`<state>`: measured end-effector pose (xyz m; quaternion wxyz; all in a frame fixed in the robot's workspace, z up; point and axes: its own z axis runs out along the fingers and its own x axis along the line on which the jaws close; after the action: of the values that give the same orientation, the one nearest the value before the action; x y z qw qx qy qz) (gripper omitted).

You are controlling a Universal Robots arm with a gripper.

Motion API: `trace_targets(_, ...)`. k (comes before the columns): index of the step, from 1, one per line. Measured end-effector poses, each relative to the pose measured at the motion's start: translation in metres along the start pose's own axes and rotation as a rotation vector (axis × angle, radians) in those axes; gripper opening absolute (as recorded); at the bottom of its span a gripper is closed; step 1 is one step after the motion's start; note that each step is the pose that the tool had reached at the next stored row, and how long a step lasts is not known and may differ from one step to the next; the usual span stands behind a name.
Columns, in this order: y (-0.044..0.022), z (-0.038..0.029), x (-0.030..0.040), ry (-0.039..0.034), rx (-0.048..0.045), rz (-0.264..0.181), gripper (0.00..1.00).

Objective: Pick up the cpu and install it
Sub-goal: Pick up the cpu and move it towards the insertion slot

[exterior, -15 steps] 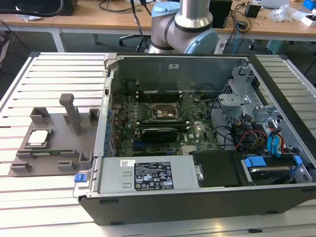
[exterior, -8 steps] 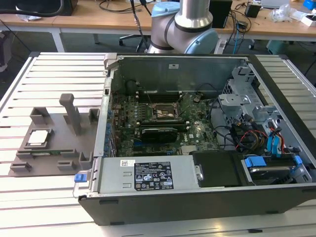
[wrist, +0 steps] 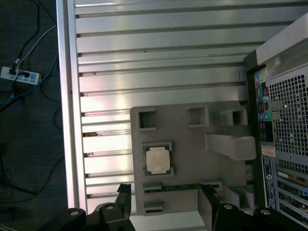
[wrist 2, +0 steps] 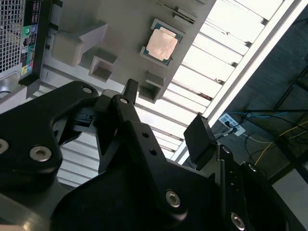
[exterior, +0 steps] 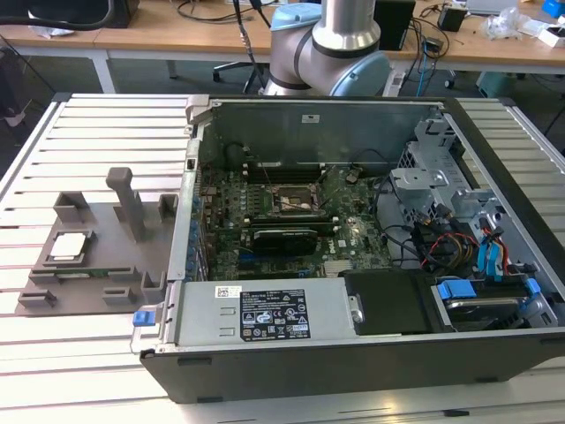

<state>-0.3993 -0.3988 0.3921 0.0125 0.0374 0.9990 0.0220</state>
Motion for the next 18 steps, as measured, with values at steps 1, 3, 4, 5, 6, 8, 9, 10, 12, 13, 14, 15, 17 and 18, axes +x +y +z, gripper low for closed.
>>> trace_targets(1,0.0,0.0,0.0,0.0,0.0,0.0,0.66)
trace_targets(3,0.0,0.0,0.0,-0.0001,0.0,0.0,0.66)
trace_targets(4,0.0001,0.0,0.0002,-0.0003,0.0028,0.0,0.66)
trace_targets(5,0.0,0.0,0.0001,-0.002,0.0263,-0.001,0.66)
trace_targets(6,0.0,0.0,0.0,-0.0037,0.0521,-0.002,0.66)
trace_targets(8,0.0001,0.0,0.0001,-0.0054,0.0737,-0.002,0.66)
trace_targets(9,0.0001,0.0,0.0,-0.0054,0.0739,-0.003,0.66)
trace_targets(10,0.0001,0.0,0.0001,-0.0054,0.074,-0.003,0.66)
trace_targets(12,0.0001,0.0,0.0,-0.0054,0.0741,-0.003,0.66)
trace_targets(13,0.0001,0.0,0.0,-0.0053,0.0741,-0.003,0.66)
trace_targets(14,0.0001,0.0001,0.0,-0.0054,0.0742,-0.003,0.66)
trace_targets(15,0.0001,0.0004,0.0,-0.0054,0.0741,-0.003,0.66)
trace_targets(17,0.0,0.0013,0.0,-0.0053,0.0742,-0.003,0.66)
trace_targets(18,0.0,0.0019,0.0,-0.0054,0.0741,-0.003,0.66)
